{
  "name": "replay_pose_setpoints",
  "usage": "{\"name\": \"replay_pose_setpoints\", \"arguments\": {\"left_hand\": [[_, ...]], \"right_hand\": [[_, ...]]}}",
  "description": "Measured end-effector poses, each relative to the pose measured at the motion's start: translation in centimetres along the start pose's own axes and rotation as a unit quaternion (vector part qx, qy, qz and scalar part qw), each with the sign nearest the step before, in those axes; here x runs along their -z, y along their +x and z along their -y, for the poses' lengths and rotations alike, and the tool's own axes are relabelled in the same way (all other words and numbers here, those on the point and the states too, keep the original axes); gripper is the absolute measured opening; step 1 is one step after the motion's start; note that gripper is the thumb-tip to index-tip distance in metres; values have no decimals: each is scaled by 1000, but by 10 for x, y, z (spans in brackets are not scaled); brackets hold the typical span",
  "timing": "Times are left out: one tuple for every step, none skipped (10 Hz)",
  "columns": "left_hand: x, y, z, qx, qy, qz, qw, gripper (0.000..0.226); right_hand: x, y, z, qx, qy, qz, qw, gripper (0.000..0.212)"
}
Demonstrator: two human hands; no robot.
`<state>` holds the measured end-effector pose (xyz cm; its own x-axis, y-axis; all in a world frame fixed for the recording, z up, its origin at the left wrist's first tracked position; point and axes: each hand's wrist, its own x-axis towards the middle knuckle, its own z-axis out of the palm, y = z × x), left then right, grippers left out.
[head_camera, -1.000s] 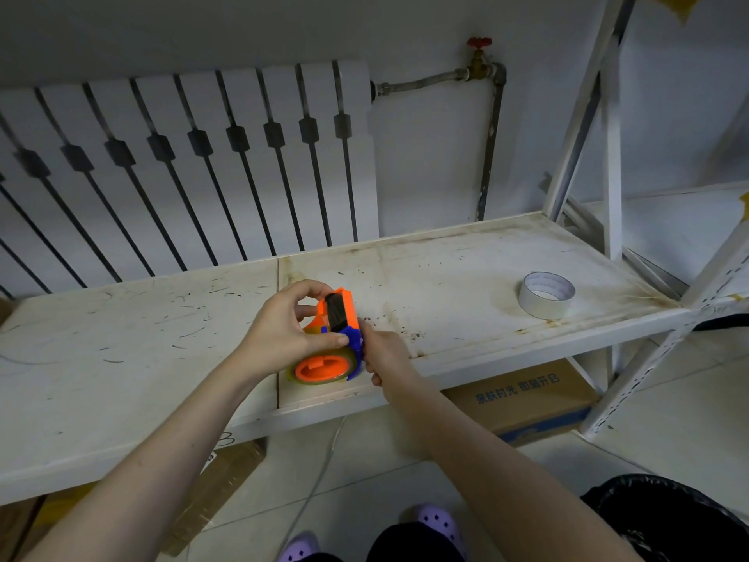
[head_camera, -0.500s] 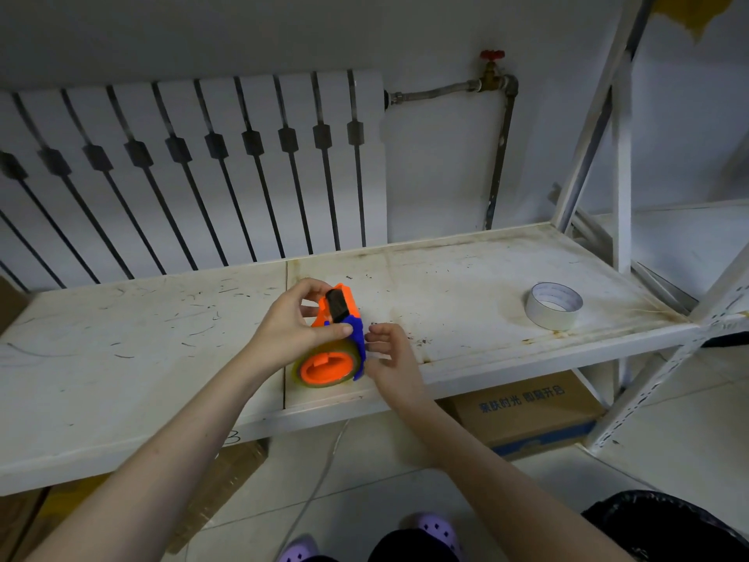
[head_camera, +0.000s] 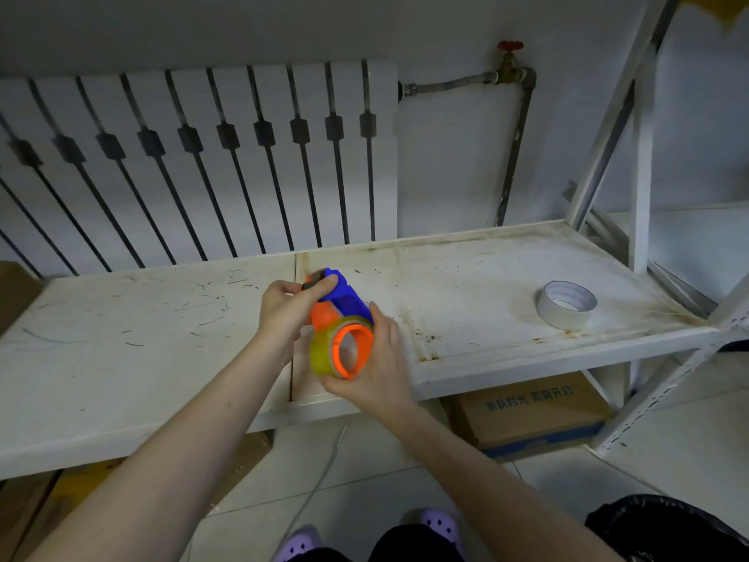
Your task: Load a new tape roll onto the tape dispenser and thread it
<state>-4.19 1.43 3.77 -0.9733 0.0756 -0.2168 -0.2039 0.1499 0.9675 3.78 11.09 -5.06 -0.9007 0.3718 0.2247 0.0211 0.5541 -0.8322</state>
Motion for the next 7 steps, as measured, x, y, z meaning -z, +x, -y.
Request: {"name": "replay_pose_setpoints", "arguments": {"left_hand": [[-4,-7,0,32,57,62,996,88],[-11,-11,5,40,58,87,994,73],[-17,-13,12,34,86,118,989,42],[-21,-16,15,18,113,121,986,30],[-21,-20,12,7,110,117,987,24],[-19,-23,7,-14,113,115,987,21],[-15,-32,-5,-35,98,109,989,19]], "right_hand": [[34,15,-18,-13,-44,-55,997,117],[73,36,-39,-75,-92,-106,987,114],[103,48,-55,-126,-200,-141,961,108],[117,51,-67,-166,-264,-137,940,104],[118,51,-69,-186,-301,-101,930,110],[114,44,-58,-178,-314,-102,927,125],[112,25,-37,-67,-292,-130,945,111]]}}
